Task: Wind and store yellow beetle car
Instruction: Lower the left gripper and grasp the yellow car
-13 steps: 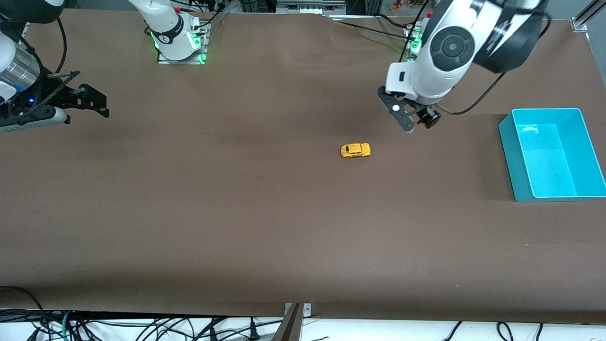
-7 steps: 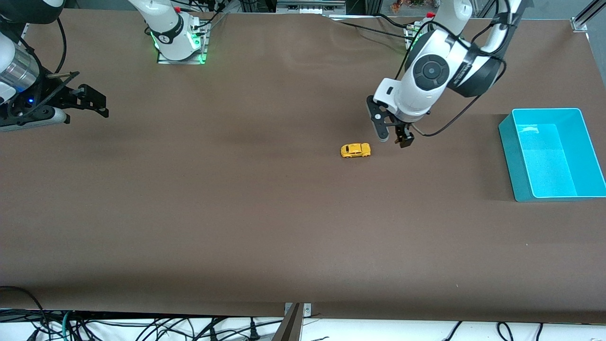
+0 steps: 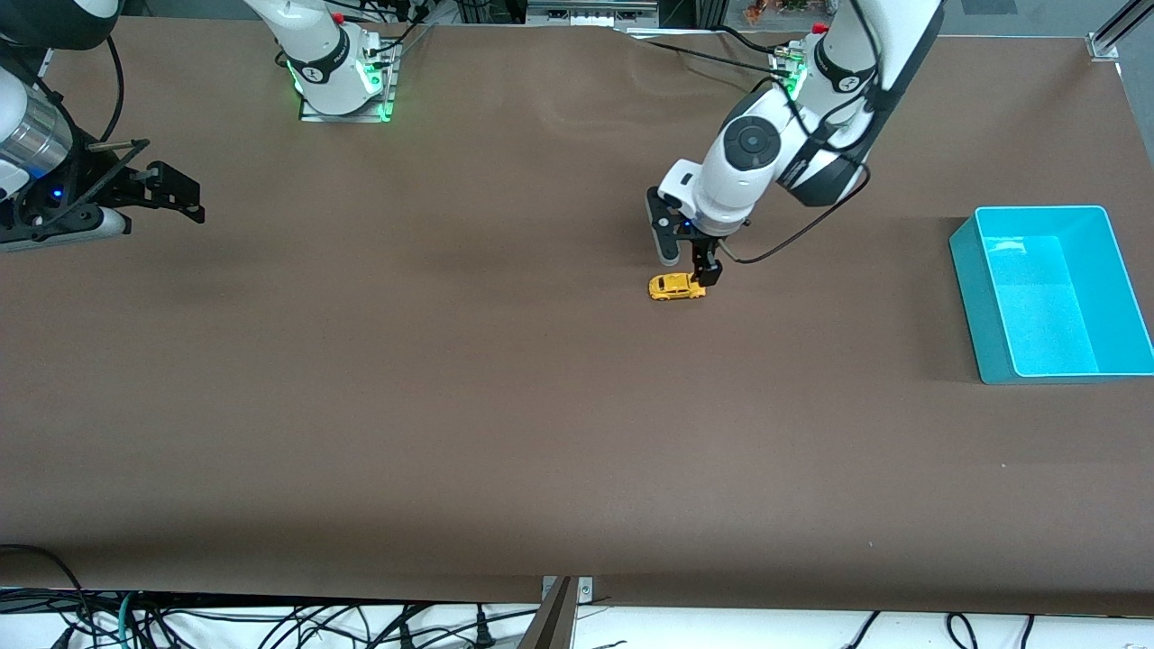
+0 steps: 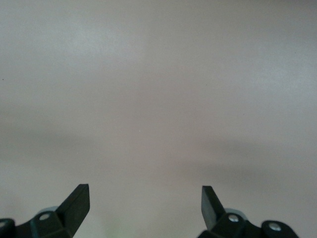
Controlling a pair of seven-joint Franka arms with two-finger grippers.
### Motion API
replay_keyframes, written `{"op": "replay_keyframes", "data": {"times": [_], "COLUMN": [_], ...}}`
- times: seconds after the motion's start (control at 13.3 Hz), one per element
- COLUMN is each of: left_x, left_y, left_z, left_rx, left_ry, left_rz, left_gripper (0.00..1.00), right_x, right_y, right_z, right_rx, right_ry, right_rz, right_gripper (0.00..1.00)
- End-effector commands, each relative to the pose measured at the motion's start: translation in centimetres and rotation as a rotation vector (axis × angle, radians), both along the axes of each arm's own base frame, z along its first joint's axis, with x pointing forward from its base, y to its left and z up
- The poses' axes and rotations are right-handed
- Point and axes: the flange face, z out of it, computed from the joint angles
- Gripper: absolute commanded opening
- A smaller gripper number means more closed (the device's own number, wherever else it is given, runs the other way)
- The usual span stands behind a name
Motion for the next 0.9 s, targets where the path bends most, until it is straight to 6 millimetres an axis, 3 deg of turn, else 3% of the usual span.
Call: {"op": "replay_keyframes", "data": {"times": [0.0,0.38,0.6,0.83], "left_x": [-0.3,0.5,1.6,1.1], "left_y": [-1.4,-1.6,-1.4,-1.6], "left_z": [-3.1,-4.0,-4.8,-6.2], "left_rx": [-0.011,0.018,0.018,0.05], "left_ry": [-0.015,-0.062,-0.063,-0.074], "left_rz": [0.003,-0.005,0.029,-0.047], "left_gripper": [1.0,1.0,1.0,0.97], "right_x": [0.1,0.3,0.3,0.2], "right_y": [0.4,0.7,0.1,-0.1], "right_z": [1.0,2.7,2.1,2.0], "right_rx": [-0.016,-0.016,-0.014,-0.014], "right_ry": [0.006,-0.009,0.011,0.021], "right_rz": [-0.001,0.005,-0.004,-0.005], "right_gripper": [1.0,1.0,1.0,1.0]}}
